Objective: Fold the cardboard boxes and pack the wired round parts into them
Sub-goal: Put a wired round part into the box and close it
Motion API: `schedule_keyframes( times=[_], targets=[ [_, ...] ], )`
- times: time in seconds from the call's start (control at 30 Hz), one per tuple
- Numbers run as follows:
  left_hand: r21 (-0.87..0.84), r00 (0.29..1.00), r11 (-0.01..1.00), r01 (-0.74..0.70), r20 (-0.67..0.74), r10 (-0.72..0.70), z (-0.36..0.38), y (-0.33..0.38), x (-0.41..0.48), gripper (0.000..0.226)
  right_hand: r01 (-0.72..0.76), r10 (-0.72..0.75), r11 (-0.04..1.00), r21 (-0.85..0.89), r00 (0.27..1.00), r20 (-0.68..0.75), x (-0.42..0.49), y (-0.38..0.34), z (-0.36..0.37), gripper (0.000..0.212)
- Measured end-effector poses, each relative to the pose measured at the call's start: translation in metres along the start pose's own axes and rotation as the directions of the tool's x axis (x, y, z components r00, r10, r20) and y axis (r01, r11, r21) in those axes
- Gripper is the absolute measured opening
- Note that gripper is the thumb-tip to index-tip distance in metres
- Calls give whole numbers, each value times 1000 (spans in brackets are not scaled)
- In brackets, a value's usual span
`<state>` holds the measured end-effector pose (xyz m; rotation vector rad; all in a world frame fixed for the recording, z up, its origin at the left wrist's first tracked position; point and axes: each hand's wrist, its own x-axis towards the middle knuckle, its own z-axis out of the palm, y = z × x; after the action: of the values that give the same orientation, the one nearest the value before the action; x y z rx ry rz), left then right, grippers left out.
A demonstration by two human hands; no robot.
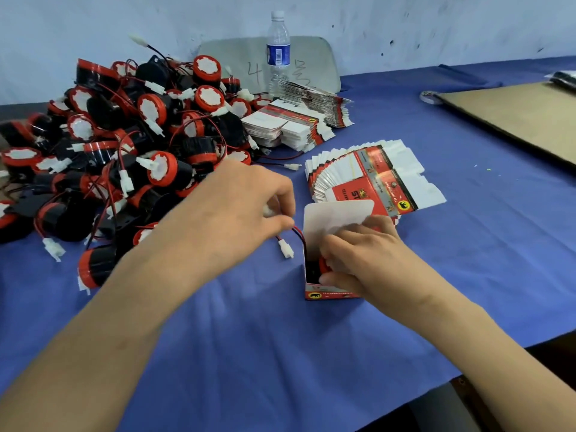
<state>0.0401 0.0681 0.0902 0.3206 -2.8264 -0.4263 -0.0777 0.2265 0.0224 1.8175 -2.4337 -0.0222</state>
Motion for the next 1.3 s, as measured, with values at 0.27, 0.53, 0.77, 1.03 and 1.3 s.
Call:
schedule_keyframes(
  times=[0.27,0.53,0.77,1.03,1.3],
  targets=[
    [-385,986,923,28,-142,-90,43,28,-9,10,-51,104,963,263,976,-192,-12,-3,12,7],
    [-11,898,1000,-20,-440,13,82,30,-31,14,-119,250,931,346,897,-364,-11,-14,19,18],
    [218,874,974,-61,-459,158,104,18,-47,27,-119,189,952,284,953,-235,-13,-12,12,28],
    [-43,951,990,-132,-286,114,102,13,-51,3,-111,113,981,159,994,-4,-9,-11,-1,35],
    [14,946,993,-118,-303,117,88,13,-58,12,-64,53,985,159,996,74,-7,-10,-2,43]
  ],
)
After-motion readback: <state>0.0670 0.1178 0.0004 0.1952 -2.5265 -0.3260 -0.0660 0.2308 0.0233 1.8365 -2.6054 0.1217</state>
